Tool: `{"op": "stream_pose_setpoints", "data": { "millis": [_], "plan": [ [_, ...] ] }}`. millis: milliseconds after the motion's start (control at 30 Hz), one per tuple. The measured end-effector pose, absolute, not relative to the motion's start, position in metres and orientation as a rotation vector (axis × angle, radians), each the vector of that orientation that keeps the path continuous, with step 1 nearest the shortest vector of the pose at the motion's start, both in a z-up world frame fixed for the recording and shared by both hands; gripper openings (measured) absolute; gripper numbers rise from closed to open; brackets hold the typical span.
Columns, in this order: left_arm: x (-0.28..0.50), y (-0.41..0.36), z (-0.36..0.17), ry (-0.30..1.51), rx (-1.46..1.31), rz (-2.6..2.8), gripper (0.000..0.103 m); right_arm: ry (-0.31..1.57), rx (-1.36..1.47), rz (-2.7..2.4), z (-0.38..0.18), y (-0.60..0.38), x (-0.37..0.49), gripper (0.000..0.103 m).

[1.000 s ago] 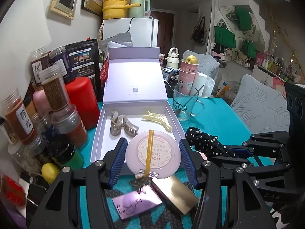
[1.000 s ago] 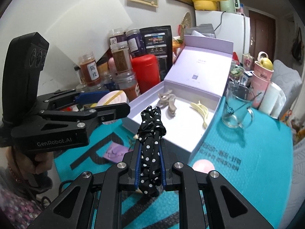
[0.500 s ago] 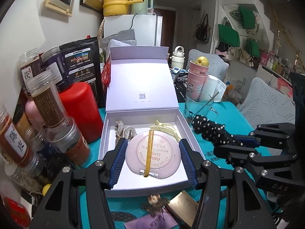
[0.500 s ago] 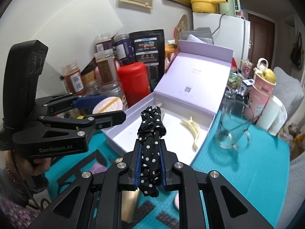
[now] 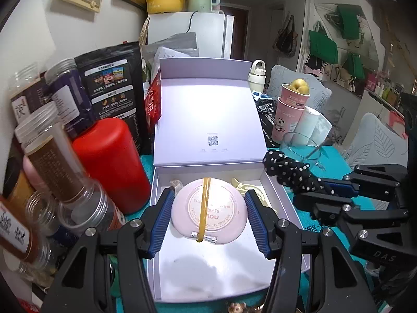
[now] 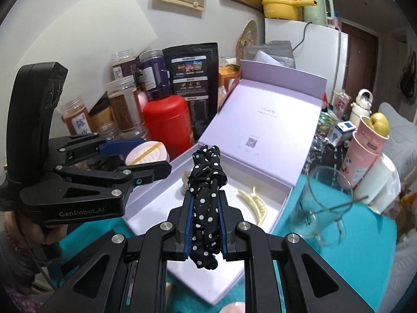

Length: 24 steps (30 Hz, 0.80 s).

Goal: Organize rigid objects
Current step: 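Carry the scrunchie and white compact over the white box with both tools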

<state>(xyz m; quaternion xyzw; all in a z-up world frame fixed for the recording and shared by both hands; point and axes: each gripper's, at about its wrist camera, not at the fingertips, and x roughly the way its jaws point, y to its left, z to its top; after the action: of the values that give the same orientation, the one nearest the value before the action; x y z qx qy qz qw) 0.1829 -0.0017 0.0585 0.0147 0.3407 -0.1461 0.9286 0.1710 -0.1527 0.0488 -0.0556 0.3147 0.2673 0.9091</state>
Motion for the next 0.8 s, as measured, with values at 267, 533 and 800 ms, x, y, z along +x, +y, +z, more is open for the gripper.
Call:
{"op": "stream_pose_setpoints", "data": {
  "millis": [267, 533, 800],
  "plan": [
    [0.214, -0.007, 0.053, 0.731, 0.044, -0.284, 0.055, 0.684, -0.121, 0.566, 0.039, -0.145, 0.206, 0.016],
    [0.239, -0.021, 0.037, 0.778, 0.095, -0.275, 0.055, 0.749, -0.122, 0.540, 0.016, -0.148, 0.236, 0.016],
    [0.260, -0.031, 0.019, 0.852, 0.097, -0.307, 0.055, 0.802, -0.112, 0.512, -0.001, -0.154, 0.252, 0.016]
  ]
}}
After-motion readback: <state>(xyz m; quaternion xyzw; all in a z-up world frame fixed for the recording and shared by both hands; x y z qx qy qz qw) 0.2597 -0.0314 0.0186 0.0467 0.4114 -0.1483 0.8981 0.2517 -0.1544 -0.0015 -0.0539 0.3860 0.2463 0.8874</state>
